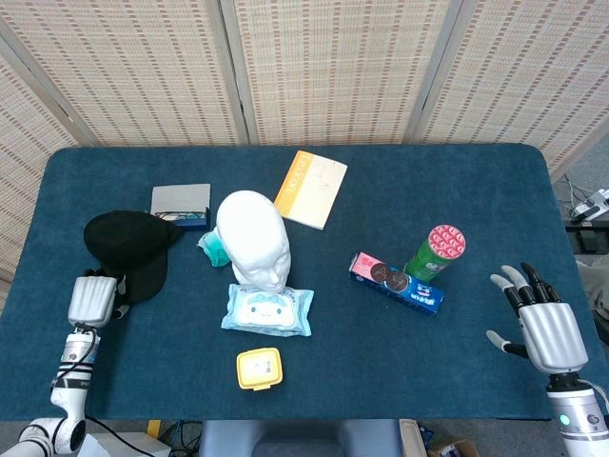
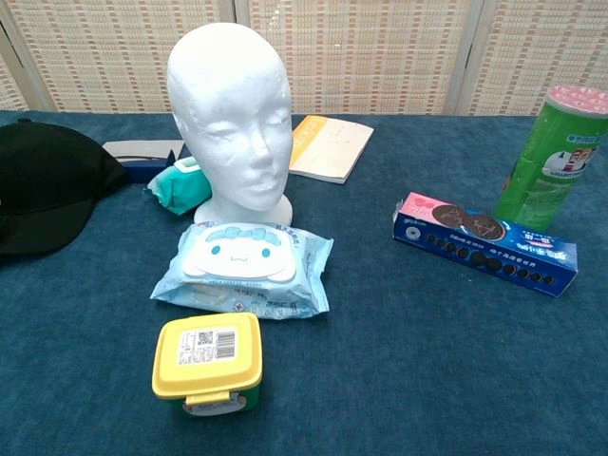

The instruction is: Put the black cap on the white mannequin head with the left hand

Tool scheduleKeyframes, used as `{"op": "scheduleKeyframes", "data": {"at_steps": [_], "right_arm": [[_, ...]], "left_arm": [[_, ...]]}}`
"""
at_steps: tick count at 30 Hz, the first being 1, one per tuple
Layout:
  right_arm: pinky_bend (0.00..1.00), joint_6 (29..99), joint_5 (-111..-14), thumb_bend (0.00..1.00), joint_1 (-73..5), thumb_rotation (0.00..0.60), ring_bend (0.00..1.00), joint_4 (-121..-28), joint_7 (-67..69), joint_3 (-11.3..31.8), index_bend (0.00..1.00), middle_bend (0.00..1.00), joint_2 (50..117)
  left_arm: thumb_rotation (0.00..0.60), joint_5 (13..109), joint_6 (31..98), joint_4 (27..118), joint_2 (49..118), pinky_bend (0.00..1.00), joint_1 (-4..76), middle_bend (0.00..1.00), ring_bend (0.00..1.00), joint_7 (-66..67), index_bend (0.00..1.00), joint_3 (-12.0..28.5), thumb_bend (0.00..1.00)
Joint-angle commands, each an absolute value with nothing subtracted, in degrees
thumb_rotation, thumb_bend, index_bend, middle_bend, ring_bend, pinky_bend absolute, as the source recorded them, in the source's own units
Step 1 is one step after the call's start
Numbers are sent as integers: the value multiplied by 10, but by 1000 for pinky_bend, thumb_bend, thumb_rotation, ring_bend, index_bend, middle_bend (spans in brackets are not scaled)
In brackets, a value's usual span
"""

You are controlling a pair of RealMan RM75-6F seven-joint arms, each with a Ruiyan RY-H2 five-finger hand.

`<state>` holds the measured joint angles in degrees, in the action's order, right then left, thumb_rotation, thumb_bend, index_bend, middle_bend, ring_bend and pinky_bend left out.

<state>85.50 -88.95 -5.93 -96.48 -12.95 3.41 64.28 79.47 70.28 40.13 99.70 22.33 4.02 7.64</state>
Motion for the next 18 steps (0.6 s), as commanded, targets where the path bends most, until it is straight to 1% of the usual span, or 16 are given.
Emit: {"op": "scheduleKeyframes", "data": {"at_steps": [1, 12, 18], "right_arm": [[231, 855, -890, 0, -59, 600, 73, -965, -130, 34, 212, 167, 643], [231, 856, -889, 0, -59, 600, 73, -965, -129, 35, 212, 167, 642], [231, 857, -890, 0, -58, 600, 73, -965, -126, 34, 212, 167, 641]], "left_arm": [[600, 793, 700, 396, 1000, 367, 225, 733, 436, 37, 607, 77, 0], [600, 782, 673, 379, 1008, 367, 232, 734, 439, 30, 610, 79, 0], [600, 777, 678, 364, 1020, 367, 235, 739, 444, 23, 618, 85, 0]]}}
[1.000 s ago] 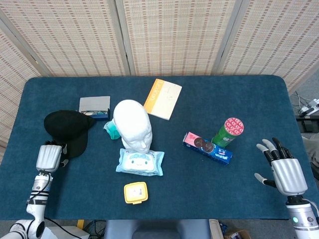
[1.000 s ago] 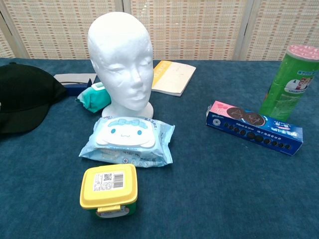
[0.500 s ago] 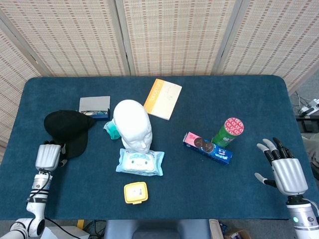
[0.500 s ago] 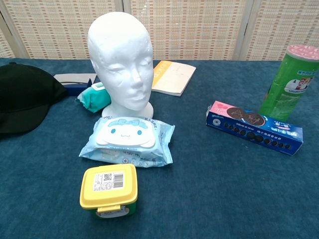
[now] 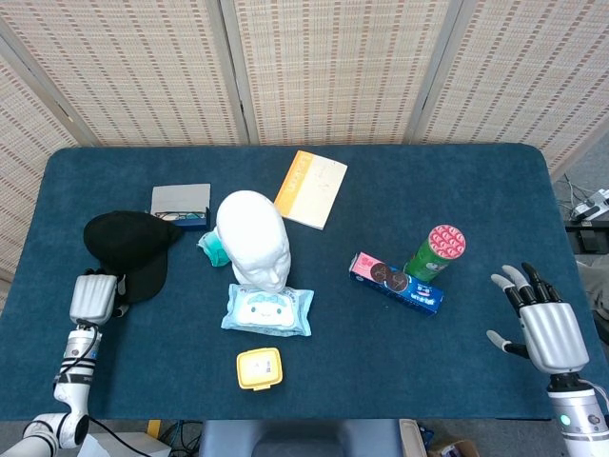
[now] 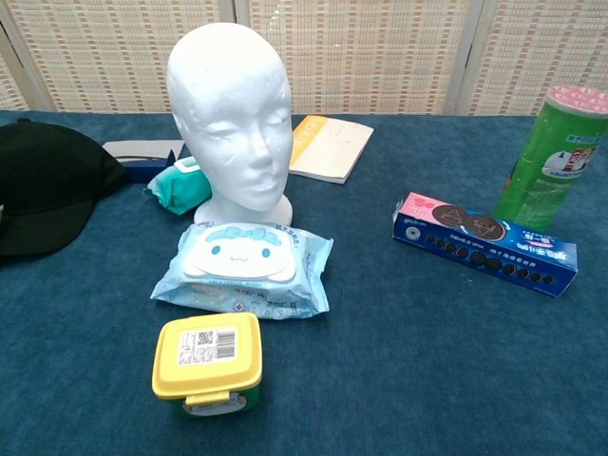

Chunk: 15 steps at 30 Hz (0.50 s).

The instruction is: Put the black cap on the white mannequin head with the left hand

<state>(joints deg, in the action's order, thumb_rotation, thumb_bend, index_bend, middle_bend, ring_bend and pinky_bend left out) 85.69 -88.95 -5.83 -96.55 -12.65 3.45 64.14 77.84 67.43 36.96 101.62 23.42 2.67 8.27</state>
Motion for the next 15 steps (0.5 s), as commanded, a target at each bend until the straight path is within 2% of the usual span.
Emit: {"op": "scheduleKeyframes", "data": {"at_steps": [1, 15], "right_arm": [[231, 857, -890, 0, -58, 600, 73, -966, -126, 34, 212, 167, 641], [231, 858, -891, 0, -58, 600, 73, -965, -126, 34, 212, 167, 641]], "left_arm": [[600, 777, 683, 359, 1024, 367, 236, 740, 446, 19, 620, 87, 0], [600, 783, 738, 284, 1063, 367, 242, 744, 460, -41, 643, 101, 0]]}}
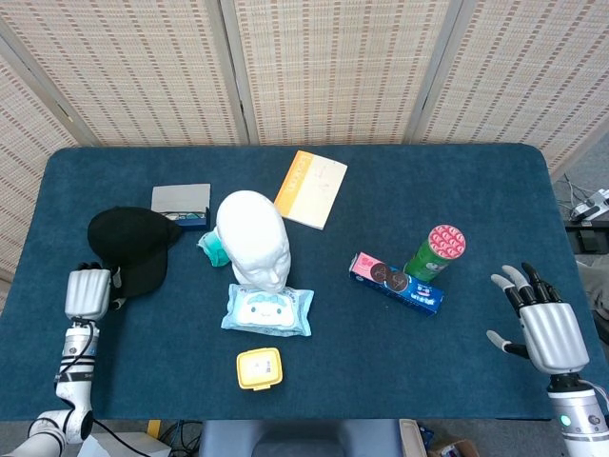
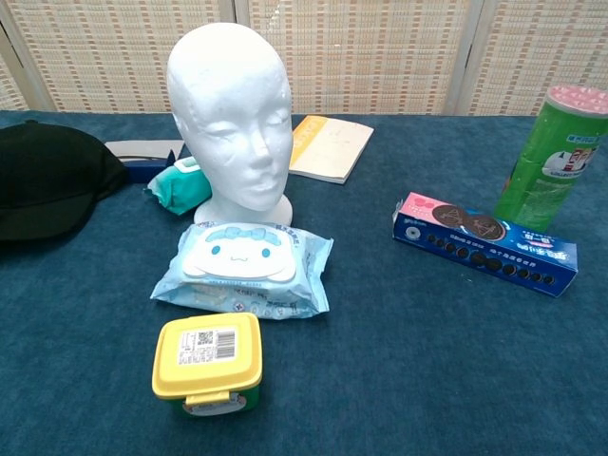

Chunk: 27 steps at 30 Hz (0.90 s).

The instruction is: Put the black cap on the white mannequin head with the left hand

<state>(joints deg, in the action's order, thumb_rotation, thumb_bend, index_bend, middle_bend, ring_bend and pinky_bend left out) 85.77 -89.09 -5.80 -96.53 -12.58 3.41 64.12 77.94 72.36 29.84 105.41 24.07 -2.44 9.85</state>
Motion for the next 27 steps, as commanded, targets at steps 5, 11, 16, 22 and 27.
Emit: {"op": "scheduleKeyframes", "data": {"at_steps": [5, 11, 16, 22, 27], "right_arm": [[231, 859, -892, 0, -57, 600, 73, -966, -125, 34, 212, 167, 641], [231, 859, -892, 0, -57, 600, 73, -966, -125, 34, 212, 167, 641], [231, 859, -892, 0, -57, 600, 73, -965, -124, 34, 212, 167, 641], [231, 858, -892, 0, -58, 600, 73, -966, -124, 34, 212, 167, 640], [231, 859, -892, 0, -57, 600, 73, -966, -123, 34, 212, 167, 640]], "left_arm": [[600, 795, 769, 256, 1075, 367, 243, 598, 365, -79, 554, 98, 0], [600, 806, 794, 229, 1084, 369, 243, 468, 272, -119, 507, 93, 0], [600, 810, 801, 218, 1088, 368, 244, 466, 272, -141, 527, 91, 0], [600, 813, 813, 203, 1094, 371, 244, 472, 272, -161, 612, 89, 24], [600, 814, 816, 194, 1099, 373, 245, 476, 277, -164, 656, 89, 30]]}}
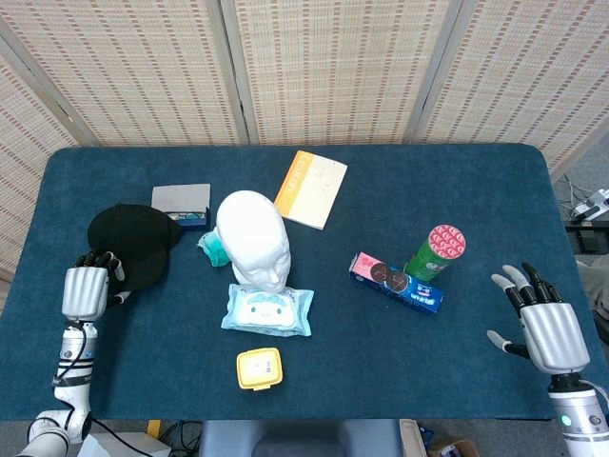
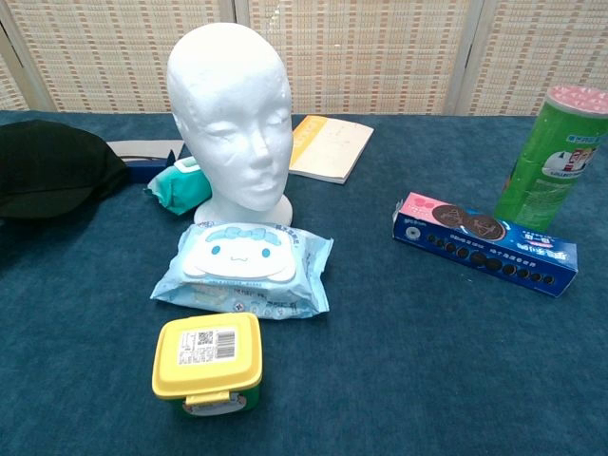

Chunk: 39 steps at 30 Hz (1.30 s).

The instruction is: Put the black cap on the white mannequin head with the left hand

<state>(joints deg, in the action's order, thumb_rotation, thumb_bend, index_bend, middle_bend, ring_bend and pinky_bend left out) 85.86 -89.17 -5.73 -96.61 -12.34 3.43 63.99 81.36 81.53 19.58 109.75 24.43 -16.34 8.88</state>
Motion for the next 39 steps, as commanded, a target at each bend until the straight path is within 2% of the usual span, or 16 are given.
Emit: {"op": "scheduleKeyframes", "data": {"at_steps": [1, 7, 17, 27, 39], "right_arm": [[231, 859, -892, 0, -57, 600, 73, -966, -123, 34, 212, 167, 640], [231, 860, -892, 0, -57, 600, 73, -966, -122, 34, 212, 167, 639], [231, 859, -892, 0, -57, 600, 73, -966, -122, 35, 212, 167, 640], [231, 859, -892, 0, -57, 600, 73, -966, -124, 34, 212, 167, 641], [231, 858, -892, 0, -57, 600, 73, -967, -124, 35, 212, 167, 640]], "left_arm": [[600, 814, 815, 193, 1099, 373, 245, 476, 277, -164, 661, 88, 34], [600, 812, 814, 188, 1101, 374, 246, 476, 278, -171, 667, 89, 111], [600, 811, 813, 186, 1101, 374, 244, 476, 278, -182, 620, 89, 238], [600, 805, 823, 184, 1101, 375, 239, 479, 278, -197, 594, 95, 254], [600, 804, 828, 181, 1100, 376, 237, 480, 278, -214, 586, 96, 354]]}}
